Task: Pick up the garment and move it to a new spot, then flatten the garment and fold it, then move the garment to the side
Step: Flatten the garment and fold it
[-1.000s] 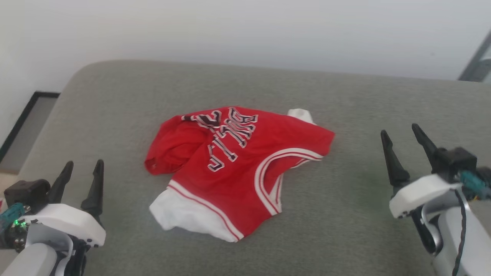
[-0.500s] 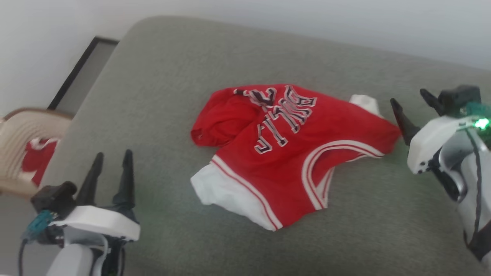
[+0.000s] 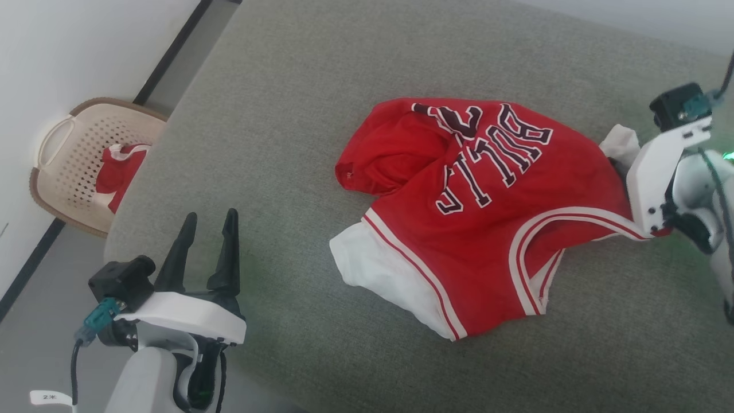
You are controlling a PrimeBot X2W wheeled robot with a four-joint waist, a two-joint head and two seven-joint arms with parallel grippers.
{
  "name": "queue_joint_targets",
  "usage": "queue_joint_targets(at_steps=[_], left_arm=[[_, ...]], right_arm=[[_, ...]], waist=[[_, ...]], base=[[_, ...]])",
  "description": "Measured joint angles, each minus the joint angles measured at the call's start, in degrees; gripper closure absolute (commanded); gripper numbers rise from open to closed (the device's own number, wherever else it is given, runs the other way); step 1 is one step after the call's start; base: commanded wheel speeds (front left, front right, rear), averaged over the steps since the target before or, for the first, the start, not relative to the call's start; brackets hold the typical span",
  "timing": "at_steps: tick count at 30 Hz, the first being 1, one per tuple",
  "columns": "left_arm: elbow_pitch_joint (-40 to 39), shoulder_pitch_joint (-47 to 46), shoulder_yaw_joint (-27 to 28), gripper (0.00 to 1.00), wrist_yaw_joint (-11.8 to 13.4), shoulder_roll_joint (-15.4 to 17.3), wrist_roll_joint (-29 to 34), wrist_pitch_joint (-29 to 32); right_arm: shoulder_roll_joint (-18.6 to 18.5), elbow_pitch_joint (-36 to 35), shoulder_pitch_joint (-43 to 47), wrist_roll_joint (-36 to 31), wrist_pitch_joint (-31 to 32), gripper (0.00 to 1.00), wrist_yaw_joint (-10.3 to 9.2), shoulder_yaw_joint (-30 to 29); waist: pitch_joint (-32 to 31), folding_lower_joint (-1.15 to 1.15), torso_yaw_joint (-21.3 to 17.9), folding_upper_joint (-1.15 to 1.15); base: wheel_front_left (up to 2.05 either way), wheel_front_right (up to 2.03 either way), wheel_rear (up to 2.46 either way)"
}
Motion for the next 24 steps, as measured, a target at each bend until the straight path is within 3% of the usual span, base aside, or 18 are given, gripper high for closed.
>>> queue_joint_targets(at_steps=[4,5,6,9,15,24], left_arm=[[0.6,0.0,0.7,0.0,-0.2,-0.7,0.0,0.0],[0.7,0.0,0.8,0.0,-0.3,-0.9,0.1,0.0],[0.7,0.0,0.9,0.0,-0.4,-1.0,0.2,0.0],[0.7,0.0,0.9,0.0,-0.5,-1.1,0.3,0.0],[0.1,0.2,0.7,0.0,-0.5,0.0,-0.1,0.0],[-0.3,1.4,1.7,0.0,-0.5,2.8,0.0,0.0]], right_arm=[[-0.2,1.7,-1.8,1.9,3.9,0.0,-0.01,1.5],[-0.2,2.1,-2.3,2.1,4.9,0.63,-0.01,2.1],[-0.2,2.3,-2.9,2.5,6.0,1.0,-0.01,2.8],[-0.3,2.7,-3.9,2.8,6.3,1.0,0.07,4.0],[-1.4,6.5,-5.2,2.4,3.6,1.0,0.01,1.0],[-3.1,6.3,-3.1,2.4,3.7,1.0,0.01,-1.8]], waist=[[0.3,0.0,0.5,0.0],[0.3,0.0,0.6,0.0],[0.3,0.0,0.6,0.0],[0.2,0.0,0.4,0.0],[-0.8,0.0,-1.2,0.0],[-4.0,0.0,-6.8,0.0]], base=[[0.0,0.0,0.0],[0.0,0.0,0.0],[0.0,0.0,0.0],[0.0,0.0,0.0],[0.0,0.0,0.0],[0.0,0.0,0.0]])
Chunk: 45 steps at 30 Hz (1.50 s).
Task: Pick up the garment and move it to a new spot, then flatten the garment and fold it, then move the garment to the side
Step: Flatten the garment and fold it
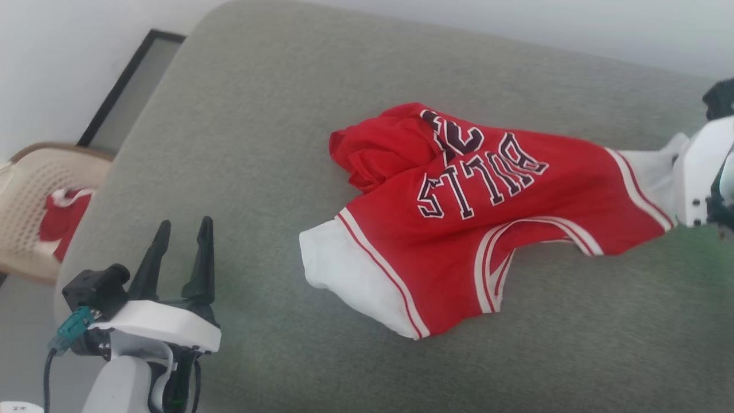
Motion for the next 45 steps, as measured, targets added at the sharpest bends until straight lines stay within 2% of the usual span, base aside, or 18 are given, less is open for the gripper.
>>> queue_joint_targets(at_steps=[9,16,19,24,25,26,31,38,42,45], left_arm=[[0.7,1.9,-0.3,0.0,0.0,3.2,0.0,0.0],[1.1,2.8,-0.9,0.0,0.0,4.9,-0.5,0.0],[1.3,2.8,-1.1,0.0,0.0,5.3,-1.1,0.0],[2.1,2.2,-2.2,0.0,0.0,6.1,-1.5,0.0],[2.2,2.0,-2.5,0.0,0.0,6.3,-1.6,0.0],[2.5,1.8,-2.8,0.0,0.0,6.5,-1.7,0.0],[3.2,0.9,-4.2,0.0,0.0,7.8,-3.1,0.0],[3.3,0.6,-7.3,0.0,-0.1,10.6,-4.9,0.1],[2.8,0.1,-9.5,0.0,-0.1,12.3,-6.3,2.3],[2.4,-0.4,-11.3,0.0,0.0,13.3,-7.6,5.0]], right_arm=[[-2.2,-6.5,10.3,3.6,6.9,1.0,0.01,-2.4],[-3.5,-15.8,23.0,6.1,13.1,1.0,0.0,-9.0],[-2.4,-19.2,27.3,5.0,13.0,1.0,0.0,-13.6],[2.7,-22.2,31.7,2.1,13.0,1.0,-0.02,-18.4],[3.3,-22.5,31.9,1.1,12.7,0.54,-0.02,-19.2],[4.0,-22.7,32.0,0.1,12.7,0.0,-0.02,-19.7],[6.0,-24.4,32.4,-2.8,13.1,0.0,-0.02,-21.9],[7.5,-31.1,32.5,-5.9,10.9,0.0,-0.01,-26.1],[7.9,-35.8,32.4,-7.5,6.5,0.0,-0.01,-28.0],[9.2,-38.7,32.4,-9.0,1.0,0.0,-0.01,-29.4]], waist=[[-4.0,0.0,-5.4,0.0],[-6.2,0.0,-9.0,0.0],[-6.4,0.0,-10.1,0.0],[-6.3,0.0,-11.4,0.0],[-6.3,0.0,-11.6,0.0],[-6.3,0.0,-11.8,0.0],[-6.4,0.0,-13.0,0.0],[-6.5,0.0,-15.1,0.0],[-6.5,0.0,-16.3,0.0],[-6.5,0.0,-17.2,0.0]], base=[[0.0,0.0,0.0],[0.0,0.0,0.0],[0.0,0.0,0.0],[0.0,0.0,0.0],[0.0,0.0,0.0],[0.0,0.0,0.0],[0.0,0.0,0.0],[0.0,0.0,0.0],[0.0,0.0,0.0],[0.0,0.0,0.0]])
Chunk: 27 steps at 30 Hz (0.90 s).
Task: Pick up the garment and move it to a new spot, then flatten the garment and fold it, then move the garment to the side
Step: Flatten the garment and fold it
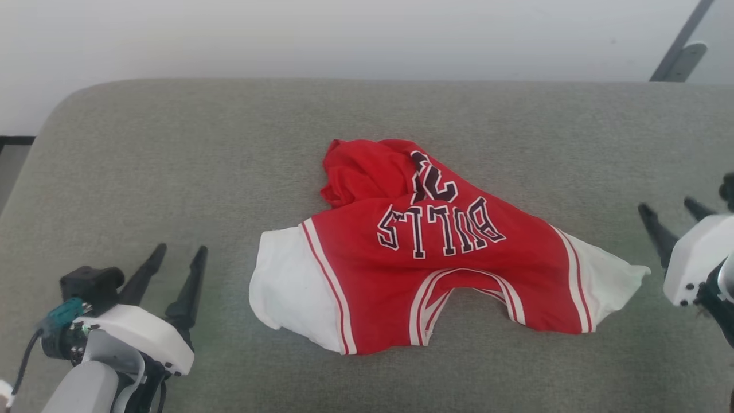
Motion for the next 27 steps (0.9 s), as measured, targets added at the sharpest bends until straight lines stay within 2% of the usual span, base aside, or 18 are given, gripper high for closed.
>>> queue_joint_targets(at_steps=[4,12,16,20,27], left_arm=[[-0.1,-0.1,-2.0,0.0,0.0,1.1,-1.3,4.7],[0.5,-1.9,-5.4,0.0,0.6,2.2,-4.1,18.6],[1.0,-3.2,-6.7,0.0,2.3,1.9,-5.6,26.3],[1.2,-4.4,-8.0,0.0,4.0,1.8,-6.6,32.4],[1.8,-6.2,-8.5,0.0,6.5,1.4,-8.0,39.2]], right_arm=[[1.8,-2.0,-0.1,-2.3,-8.2,0.0,0.0,-1.7],[5.9,-2.4,-1.0,-9.6,-24.7,0.0,0.0,-5.8],[8.3,-2.1,-1.4,-12.2,-31.1,0.0,0.0,-7.1],[10.3,-1.4,-1.6,-13.7,-35.7,0.0,0.0,-7.5],[12.0,0.7,-1.7,-15.0,-38.3,0.0,0.0,-7.4]], waist=[[0.2,0.0,-1.2,0.0],[0.8,0.0,-3.4,0.0],[1.1,0.0,-4.4,0.0],[1.8,0.0,-5.4,0.0],[3.0,0.0,-6.8,0.0]], base=[[0.0,0.0,0.0],[0.0,0.0,0.0],[0.0,0.0,0.0],[0.0,0.0,0.0],[0.0,0.0,0.0]])
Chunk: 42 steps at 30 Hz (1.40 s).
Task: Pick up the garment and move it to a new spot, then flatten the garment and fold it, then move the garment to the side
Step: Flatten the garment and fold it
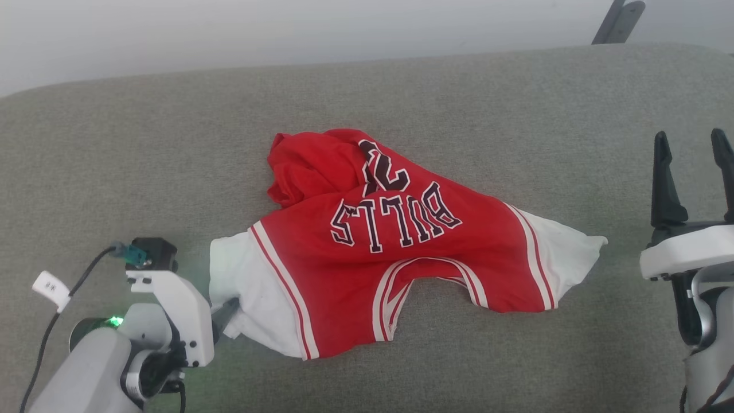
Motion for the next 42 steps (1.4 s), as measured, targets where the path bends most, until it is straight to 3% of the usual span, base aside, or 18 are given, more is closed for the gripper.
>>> queue_joint_targets(at_steps=[1,2,3,8,14,21,27,34,35,36,37,38,42], left_arm=[[0.2,-0.3,0.0,0.47,0.4,-0.2,-0.5,1.5],[0.3,-0.7,0.0,0.69,0.6,-0.3,-0.9,2.7],[0.3,-1.0,-0.2,1.0,0.7,-0.3,-1.2,3.7],[-0.3,-1.3,-1.7,1.0,0.2,-0.8,-2.1,6.8],[-1.8,-1.5,-3.3,1.0,0.3,1.0,-0.4,8.3],[-2.7,-0.8,-2.0,1.0,2.0,9.6,3.6,8.5],[-2.3,-2.0,-0.3,1.0,2.6,14.5,4.7,8.7],[0.2,-2.3,1.2,1.0,3.4,13.9,3.2,8.6],[0.4,-2.2,1.1,0.93,3.4,13.5,2.9,8.4],[0.5,-2.2,1.1,0.72,3.4,13.4,2.9,8.2],[0.7,-2.1,1.1,0.14,3.5,13.3,2.9,8.0],[0.9,-2.1,1.3,0.0,3.8,13.1,2.4,8.0],[0.1,-2.0,1.4,0.0,3.9,13.1,1.7,8.5]], right_arm=[[0.2,0.3,0.0,-0.1,-0.2,0.0,0.0,0.0],[0.2,0.6,0.0,-0.3,-0.2,0.0,0.0,0.0],[0.2,0.8,0.0,-0.5,-0.2,0.0,0.0,0.1],[0.2,1.8,-0.3,-0.8,-0.9,0.0,0.0,0.0],[0.2,2.2,-0.3,-1.0,-1.1,0.0,0.0,-0.2],[-0.5,2.6,0.6,-1.2,-1.0,0.0,0.0,-1.1],[-0.5,3.2,0.9,-1.2,-0.8,0.0,0.0,-1.7],[-0.3,4.4,0.8,-1.0,-1.1,0.0,0.0,-1.3],[-0.3,4.6,0.8,-0.9,-1.2,0.0,0.0,-1.2],[-0.3,4.8,0.8,-0.8,-1.2,0.0,0.0,-1.0],[-0.4,5.0,0.8,-0.8,-1.2,0.0,0.0,-0.8],[-0.5,5.2,0.8,-0.7,-1.2,0.0,0.0,-0.7],[-0.8,5.4,0.8,-0.3,-1.2,0.0,0.0,-0.2]], waist=[[0.1,0.0,-0.2,0.0],[0.3,0.0,-0.3,0.0],[0.4,0.0,-0.5,0.0],[0.4,0.0,-0.8,0.0],[-0.1,0.0,-0.7,0.0],[-0.8,0.0,-0.1,0.0],[-0.3,0.0,0.0,0.0],[0.0,0.0,-0.1,-0.01],[0.0,0.0,-0.1,0.0],[0.0,0.0,-0.1,0.0],[-0.1,0.0,0.0,0.0],[-0.1,0.0,0.1,0.0],[-0.3,0.0,0.6,0.0]], base=[[0.0,0.0,0.0],[0.0,0.0,0.0],[0.0,0.0,0.0],[0.0,0.0,0.0],[0.0,0.0,0.0],[0.0,0.0,0.0],[0.0,0.0,0.0],[0.0,0.0,0.0],[0.0,0.0,0.0],[0.0,0.0,0.0],[0.0,0.0,0.0],[0.0,0.0,0.0],[0.0,0.0,0.0]])
